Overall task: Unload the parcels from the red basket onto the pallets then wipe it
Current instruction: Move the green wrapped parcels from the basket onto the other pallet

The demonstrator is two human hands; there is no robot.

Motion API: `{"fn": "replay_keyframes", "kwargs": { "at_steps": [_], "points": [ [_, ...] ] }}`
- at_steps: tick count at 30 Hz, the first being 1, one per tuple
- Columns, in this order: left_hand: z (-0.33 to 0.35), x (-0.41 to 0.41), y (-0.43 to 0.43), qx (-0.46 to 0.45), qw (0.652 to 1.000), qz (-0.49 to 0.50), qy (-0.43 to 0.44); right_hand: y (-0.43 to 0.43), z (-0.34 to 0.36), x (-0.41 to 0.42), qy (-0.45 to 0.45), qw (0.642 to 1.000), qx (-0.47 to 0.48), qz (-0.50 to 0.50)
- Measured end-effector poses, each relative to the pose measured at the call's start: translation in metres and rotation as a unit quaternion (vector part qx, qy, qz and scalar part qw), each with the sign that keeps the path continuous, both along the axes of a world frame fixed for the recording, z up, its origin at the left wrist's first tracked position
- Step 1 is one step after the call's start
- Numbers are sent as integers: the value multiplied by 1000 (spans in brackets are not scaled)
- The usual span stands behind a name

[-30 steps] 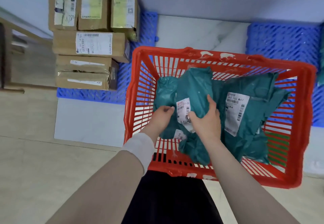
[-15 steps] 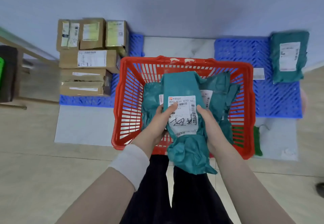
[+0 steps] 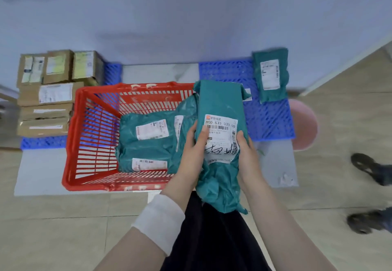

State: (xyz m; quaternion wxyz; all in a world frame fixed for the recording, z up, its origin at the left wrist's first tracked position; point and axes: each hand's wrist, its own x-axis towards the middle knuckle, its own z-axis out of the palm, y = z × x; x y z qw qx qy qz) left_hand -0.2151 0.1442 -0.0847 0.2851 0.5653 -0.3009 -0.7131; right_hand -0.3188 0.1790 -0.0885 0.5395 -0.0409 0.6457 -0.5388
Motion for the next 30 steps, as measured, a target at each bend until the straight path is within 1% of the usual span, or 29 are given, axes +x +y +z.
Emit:
{"fn": "replay_keyframes", "kwargs": {
  "at_steps": [3,7,12,18,20,24,27,30],
  "points": [
    [-1,-18,-8,-15,1000,3,-6,-7,3,-18,-6,1000,11,1],
    [-3,-50,-28,-23,1000,-5,7,-18,7,-54,-5,1000,-6,12],
    [-3,-100,-42,-9,999,45,4,-24,7,-108,9,999,0,40],
    [-28,-163,-56,15,999,38,-27,-38,-21,-169,40,998,23,32],
    [-38,-183,-61,26,999,37,-29,-46,-32,-192,39,998,30,48],
    [-60,-217,-80,32,998,32,-34,-75,-61,-236,70,992,47,95],
    [-75,-233,-103,25,998,30,-43,-103,-78,-257,69,989,47,126],
    [-96,-242,-134,31,998,42,-46,-136,-93,-269,96,983,29,151]
  ]
}}
